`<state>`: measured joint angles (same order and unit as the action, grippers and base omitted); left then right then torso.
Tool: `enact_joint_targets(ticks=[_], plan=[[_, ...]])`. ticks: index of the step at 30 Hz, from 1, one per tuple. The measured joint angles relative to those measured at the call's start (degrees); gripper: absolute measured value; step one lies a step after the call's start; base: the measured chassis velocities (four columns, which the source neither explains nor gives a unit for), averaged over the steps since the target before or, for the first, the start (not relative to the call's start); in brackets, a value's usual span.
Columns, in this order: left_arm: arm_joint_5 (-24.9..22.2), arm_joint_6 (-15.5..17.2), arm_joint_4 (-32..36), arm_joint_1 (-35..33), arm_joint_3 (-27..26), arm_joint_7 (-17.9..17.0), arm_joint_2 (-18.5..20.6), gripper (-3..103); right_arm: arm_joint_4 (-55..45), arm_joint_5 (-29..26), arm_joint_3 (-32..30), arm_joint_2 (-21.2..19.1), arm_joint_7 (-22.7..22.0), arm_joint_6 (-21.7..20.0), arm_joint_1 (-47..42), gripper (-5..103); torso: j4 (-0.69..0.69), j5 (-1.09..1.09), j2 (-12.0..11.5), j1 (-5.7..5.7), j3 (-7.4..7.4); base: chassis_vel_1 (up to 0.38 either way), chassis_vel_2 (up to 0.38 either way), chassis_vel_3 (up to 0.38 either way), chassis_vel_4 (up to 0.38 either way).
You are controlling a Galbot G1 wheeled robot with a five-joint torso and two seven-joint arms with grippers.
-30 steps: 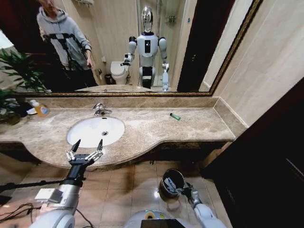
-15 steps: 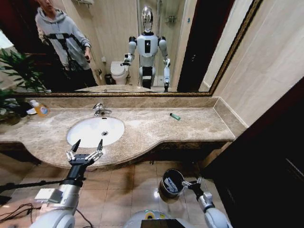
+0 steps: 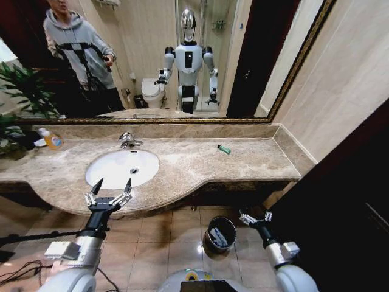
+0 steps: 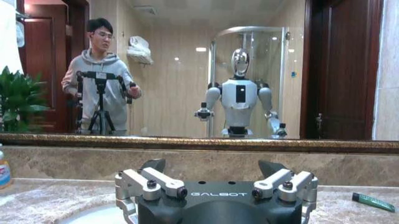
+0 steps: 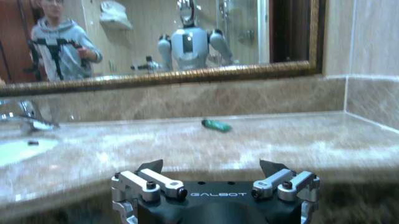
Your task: Pick up the trash from the sink and place it in the trash bin.
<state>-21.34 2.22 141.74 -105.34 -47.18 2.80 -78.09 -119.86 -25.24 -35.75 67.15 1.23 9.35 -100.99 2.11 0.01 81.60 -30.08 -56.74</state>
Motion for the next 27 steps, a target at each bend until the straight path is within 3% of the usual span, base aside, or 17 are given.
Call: enact_joint_targets(ticks=[9,16,23,27], plan=[[0.0,0.0,0.0,0.0,0.0,0.0,0.0,100,-2.39,-4.61,2.8,-3.58,-1.64,-7.37,11.83,100,0.01,0.0,0.0,0.0,0.0,0.0,0.0,0.0,0.0],[0.0,0.0,0.0,0.0,0.0,0.0,0.0,100,2.86,-7.2,6.47,-6.41,-1.75,-11.62,23.17,100,0.0,0.0,0.0,-0.01,-0.01,0.0,0.0,0.0,0.0],[0.0,0.0,0.0,0.0,0.0,0.0,0.0,100,11.77,-8.75,10.89,-9.23,1.59,-13.82,35.23,100,0.0,-0.02,0.0,-0.01,-0.01,0.0,0.0,0.0,0.0],[0.0,0.0,0.0,0.0,0.0,0.0,0.0,100,19.5,-10.91,14.44,-9.25,5.73,-17.76,43.46,100,0.0,-0.01,-0.01,-0.01,-0.01,0.0,0.0,0.0,0.0]])
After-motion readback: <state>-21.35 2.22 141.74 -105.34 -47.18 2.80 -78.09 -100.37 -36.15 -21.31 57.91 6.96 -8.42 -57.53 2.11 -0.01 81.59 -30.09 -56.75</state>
